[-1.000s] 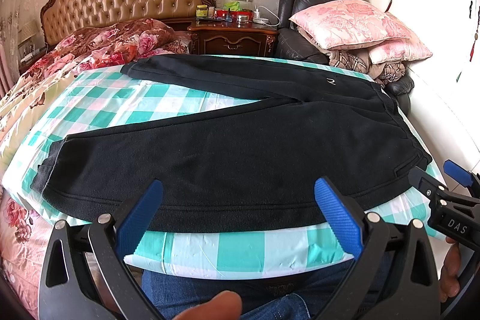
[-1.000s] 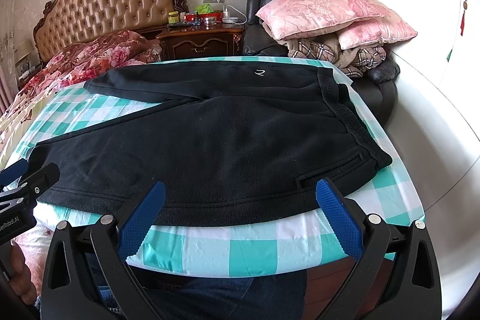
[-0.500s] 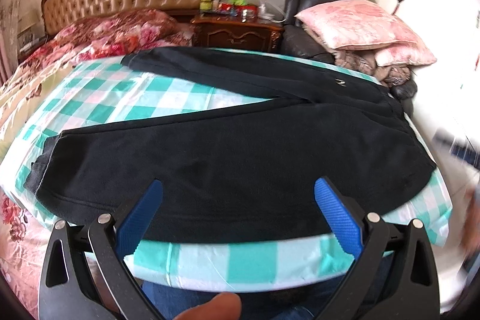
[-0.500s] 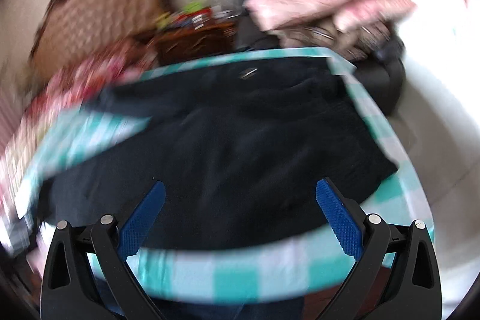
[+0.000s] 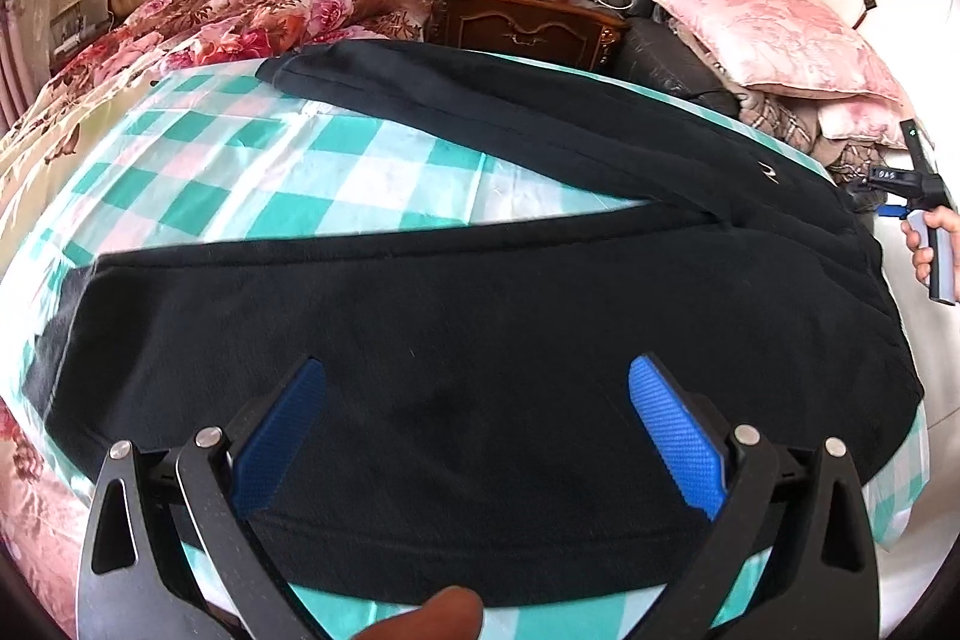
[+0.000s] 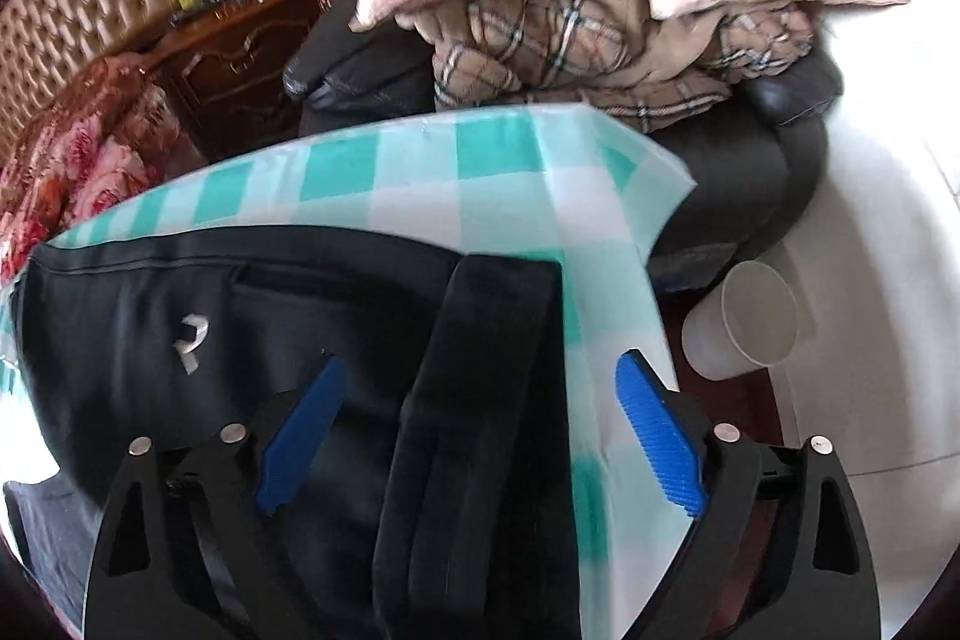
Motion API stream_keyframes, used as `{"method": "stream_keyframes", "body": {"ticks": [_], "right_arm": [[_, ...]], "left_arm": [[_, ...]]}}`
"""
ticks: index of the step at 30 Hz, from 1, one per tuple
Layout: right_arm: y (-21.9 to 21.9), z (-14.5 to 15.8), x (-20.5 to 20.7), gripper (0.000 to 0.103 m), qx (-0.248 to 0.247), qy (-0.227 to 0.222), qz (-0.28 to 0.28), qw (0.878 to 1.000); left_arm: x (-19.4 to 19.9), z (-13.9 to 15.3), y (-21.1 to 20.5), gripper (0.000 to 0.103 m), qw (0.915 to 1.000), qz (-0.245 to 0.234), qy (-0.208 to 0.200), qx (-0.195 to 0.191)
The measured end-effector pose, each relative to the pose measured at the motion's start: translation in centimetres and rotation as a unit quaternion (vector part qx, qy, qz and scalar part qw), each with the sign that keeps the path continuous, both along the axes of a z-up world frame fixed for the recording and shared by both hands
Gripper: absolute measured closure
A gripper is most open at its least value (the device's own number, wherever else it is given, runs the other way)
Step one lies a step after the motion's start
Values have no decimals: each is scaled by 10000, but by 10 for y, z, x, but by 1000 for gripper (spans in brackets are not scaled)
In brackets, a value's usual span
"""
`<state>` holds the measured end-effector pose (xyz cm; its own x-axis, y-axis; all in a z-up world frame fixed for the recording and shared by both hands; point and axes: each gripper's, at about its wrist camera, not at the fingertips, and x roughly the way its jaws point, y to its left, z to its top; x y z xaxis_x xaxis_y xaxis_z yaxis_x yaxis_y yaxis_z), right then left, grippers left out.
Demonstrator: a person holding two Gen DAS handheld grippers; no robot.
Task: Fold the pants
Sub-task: 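Grasp the black pants' leg hems with both grippers and lift them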
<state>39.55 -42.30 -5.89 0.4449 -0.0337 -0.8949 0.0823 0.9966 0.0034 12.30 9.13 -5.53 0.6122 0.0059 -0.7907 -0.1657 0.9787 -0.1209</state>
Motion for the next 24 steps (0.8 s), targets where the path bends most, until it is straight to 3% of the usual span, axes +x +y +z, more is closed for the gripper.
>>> {"method": "stream_keyframes", "body": {"ticks": [4,6,7,8,9,11,14,16,19,22,24], "right_arm": [[-2,-26,31,20,-114,164,208,9996],[-1,-37,42,39,-120,276,272,9992],[0,-40,43,42,-19,277,332,9991],[4,-37,41,66,-100,125,413,9990],[10,-32,38,78,-177,-10,639,9978],[16,-20,30,91,-325,-169,776,9963],[31,18,0,91,-430,-769,1077,9903],[46,58,-44,92,-340,-1418,1457,9785],[63,94,-99,92,-298,-2032,1954,9590],[77,113,-164,93,-183,-2473,2422,9380],[77,115,-203,93,-26,-2631,2566,9300]], "left_arm": [[15,8,6,2,9999,24,-26,138],[20,12,7,2,9998,25,-54,180],[24,14,7,2,9998,24,-76,199],[25,15,6,2,9998,24,-79,208],[29,16,6,2,9997,27,-95,220],[36,16,5,2,9997,10,-111,234],[55,14,4,2,9997,-46,-132,218],[73,15,9,2,9998,-61,-172,66],[107,23,25,2,9994,1,-246,-246],[155,32,49,2,9969,-51,-298,-733],[196,30,76,2,9908,-19,-239,-1329]]}}
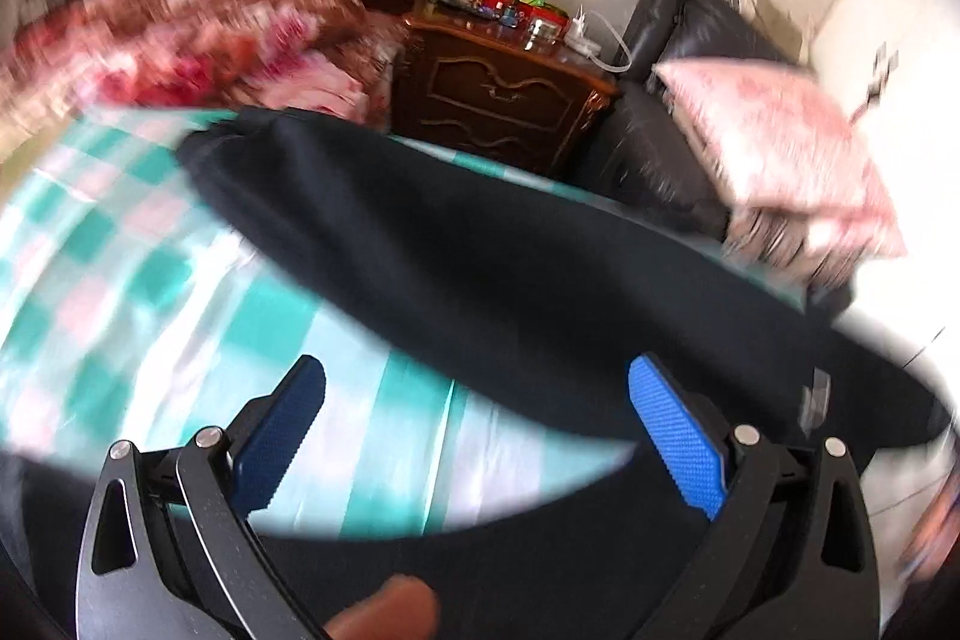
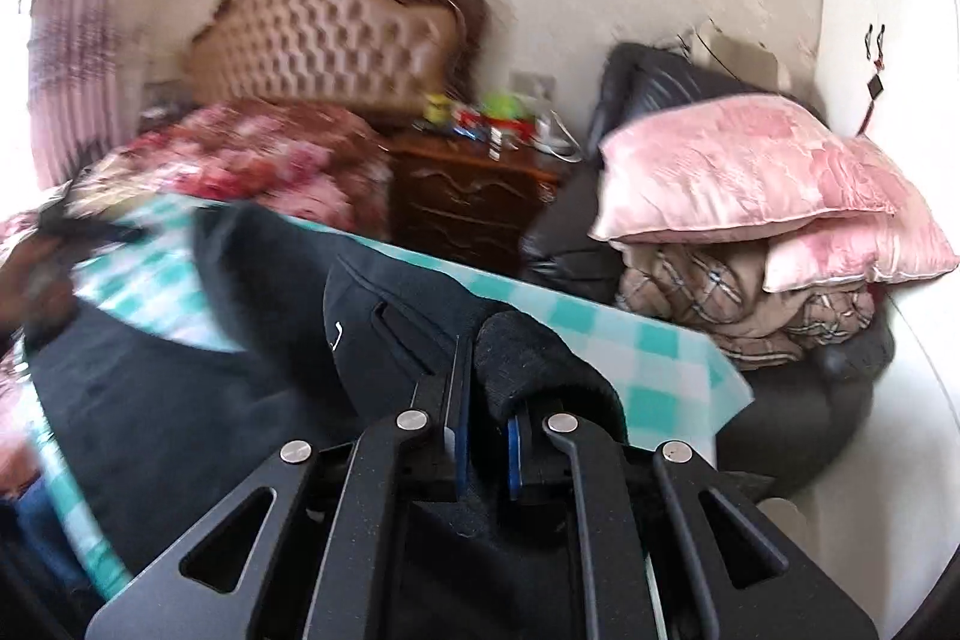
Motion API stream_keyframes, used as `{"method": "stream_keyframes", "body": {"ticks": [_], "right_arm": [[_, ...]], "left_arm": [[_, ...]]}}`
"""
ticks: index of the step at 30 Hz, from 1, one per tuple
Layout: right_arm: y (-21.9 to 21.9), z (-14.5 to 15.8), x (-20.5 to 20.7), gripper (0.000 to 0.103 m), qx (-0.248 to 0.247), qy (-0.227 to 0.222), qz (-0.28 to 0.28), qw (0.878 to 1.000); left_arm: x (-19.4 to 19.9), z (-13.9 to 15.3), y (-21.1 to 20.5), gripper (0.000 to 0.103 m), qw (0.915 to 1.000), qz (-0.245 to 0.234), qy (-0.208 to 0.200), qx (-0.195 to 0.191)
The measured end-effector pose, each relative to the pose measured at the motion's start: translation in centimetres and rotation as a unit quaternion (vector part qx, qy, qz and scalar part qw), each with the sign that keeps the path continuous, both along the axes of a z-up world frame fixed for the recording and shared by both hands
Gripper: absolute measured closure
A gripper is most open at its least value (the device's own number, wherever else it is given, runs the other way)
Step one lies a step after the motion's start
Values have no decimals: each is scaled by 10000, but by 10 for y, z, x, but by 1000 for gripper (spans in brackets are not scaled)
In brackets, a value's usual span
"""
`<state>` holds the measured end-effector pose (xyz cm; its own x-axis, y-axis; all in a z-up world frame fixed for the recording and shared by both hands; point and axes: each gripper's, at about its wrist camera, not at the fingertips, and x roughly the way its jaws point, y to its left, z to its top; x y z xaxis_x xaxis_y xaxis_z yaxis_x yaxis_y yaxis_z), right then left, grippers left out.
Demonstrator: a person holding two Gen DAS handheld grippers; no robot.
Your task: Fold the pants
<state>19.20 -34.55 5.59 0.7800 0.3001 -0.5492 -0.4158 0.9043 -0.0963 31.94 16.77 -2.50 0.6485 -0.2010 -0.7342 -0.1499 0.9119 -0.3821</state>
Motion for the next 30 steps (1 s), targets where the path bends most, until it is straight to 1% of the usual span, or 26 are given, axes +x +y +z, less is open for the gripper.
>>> {"method": "stream_keyframes", "body": {"ticks": [1,2,3,4,5,6,7,8,9,11,12,15,16,17,20,21,22,23,24,25,26,27,28,30], "right_arm": [[0,-1,-11,93,18,-5,29,10000],[-1,-4,-22,93,62,25,50,10000],[-3,-7,-29,93,130,69,76,9999],[-5,-10,-34,93,178,107,112,9997],[-3,-10,-37,93,185,123,131,9997],[-4,-12,-41,93,206,143,140,9996],[-3,-14,-44,93,238,161,145,9995],[-4,-17,-46,93,282,172,142,9994],[-4,-19,-49,93,313,163,124,9993],[-5,-19,-55,93,410,151,111,9990],[-5,-19,-54,93,434,147,110,9989],[-6,-20,-60,93,455,131,167,9987],[-6,-21,-63,93,420,119,199,9988],[-6,-21,-64,93,417,125,222,9988],[-5,-21,-69,93,349,128,268,9989],[-5,-21,-71,93,356,142,294,9988],[-5,-20,-73,93,348,146,328,9987],[-3,-20,-76,93,298,136,365,9988],[-3,-19,-77,93,267,135,381,9988],[-3,-19,-78,93,249,141,384,9989],[-6,-18,-78,93,239,148,356,9990],[-10,-18,-78,93,257,149,316,9991],[-13,-17,-77,93,285,146,283,9991],[-24,-15,-74,93,375,111,130,9992]], "left_arm": [[23,-5,16,2,9995,105,117,-279],[35,-9,23,3,9989,136,193,-410],[60,-18,35,3,9971,129,337,-675],[78,-25,42,6,9950,148,453,-882],[93,-34,50,14,9923,205,575,-1081],[111,-45,59,17,9872,301,761,-1369],[123,-54,64,20,9834,357,898,-1538],[134,-62,68,29,9800,440,1027,-1645],[145,-69,73,32,9764,575,1147,-1735],[160,-80,80,32,9713,757,1312,-1834],[167,-88,84,32,9649,926,1431,-2000],[184,-96,91,34,9509,1059,1493,-2496],[188,-97,91,34,9474,1105,1523,-2590],[194,-100,91,34,9428,1171,1626,-2665],[210,-108,87,34,9333,1323,1905,-2740],[214,-111,85,34,9329,1332,2003,-2679],[219,-113,84,37,9336,1355,2105,-2565],[223,-115,84,51,9356,1392,2159,-2421],[224,-115,83,60,9382,1346,2193,-2316],[225,-113,84,81,9422,1253,2227,-2169],[223,-111,86,94,9448,1206,2226,-2082],[215,-103,92,94,9466,1201,2179,-2052],[205,-93,98,94,9464,1200,2084,-2158],[169,-57,114,95,9497,1167,1617,-2414]]}}
